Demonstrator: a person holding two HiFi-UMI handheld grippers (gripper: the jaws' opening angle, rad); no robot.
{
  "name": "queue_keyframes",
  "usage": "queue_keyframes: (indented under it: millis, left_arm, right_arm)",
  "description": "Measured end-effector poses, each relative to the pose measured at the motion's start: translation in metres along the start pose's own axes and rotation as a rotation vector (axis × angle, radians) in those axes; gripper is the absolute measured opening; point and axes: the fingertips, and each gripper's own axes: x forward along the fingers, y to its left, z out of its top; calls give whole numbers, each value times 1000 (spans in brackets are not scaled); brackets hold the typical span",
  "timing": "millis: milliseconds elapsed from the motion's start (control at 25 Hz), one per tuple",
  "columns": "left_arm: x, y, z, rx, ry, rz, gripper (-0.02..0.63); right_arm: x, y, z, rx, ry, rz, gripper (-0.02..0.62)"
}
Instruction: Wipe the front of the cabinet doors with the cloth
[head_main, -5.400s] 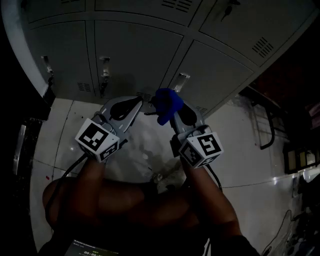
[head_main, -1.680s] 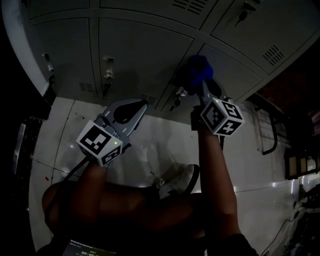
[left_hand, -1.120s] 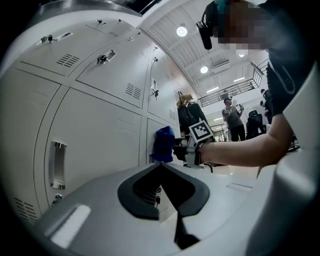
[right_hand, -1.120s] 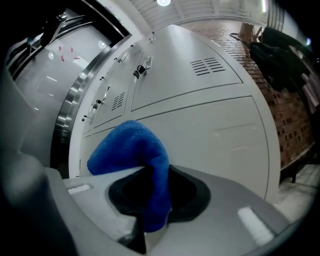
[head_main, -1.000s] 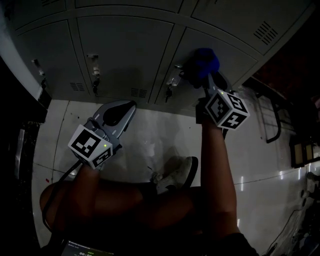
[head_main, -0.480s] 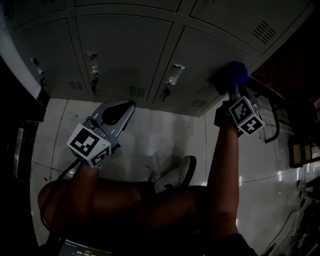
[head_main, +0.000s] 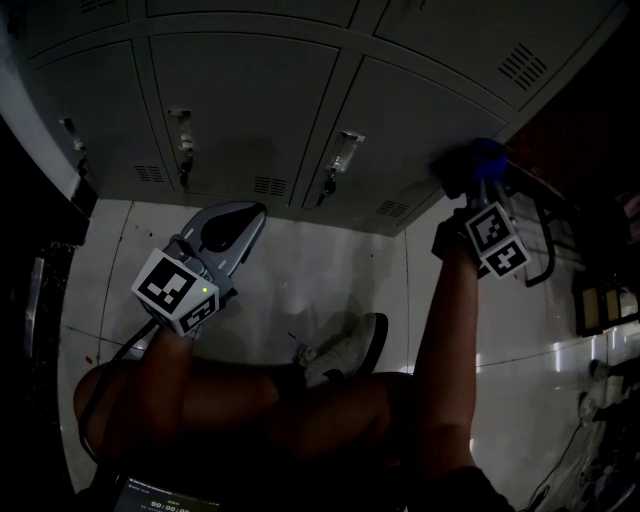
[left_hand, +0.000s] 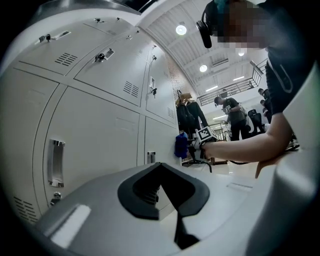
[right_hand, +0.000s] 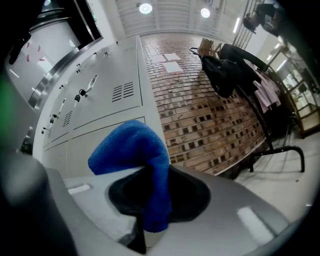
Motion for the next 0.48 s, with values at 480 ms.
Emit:
queue_keyframes:
  millis: [480]
  left_arm:
    - [-1,1,5,1,-13,-2,5]
  right_arm:
    - [-9,175,-17,-78,31,325,66]
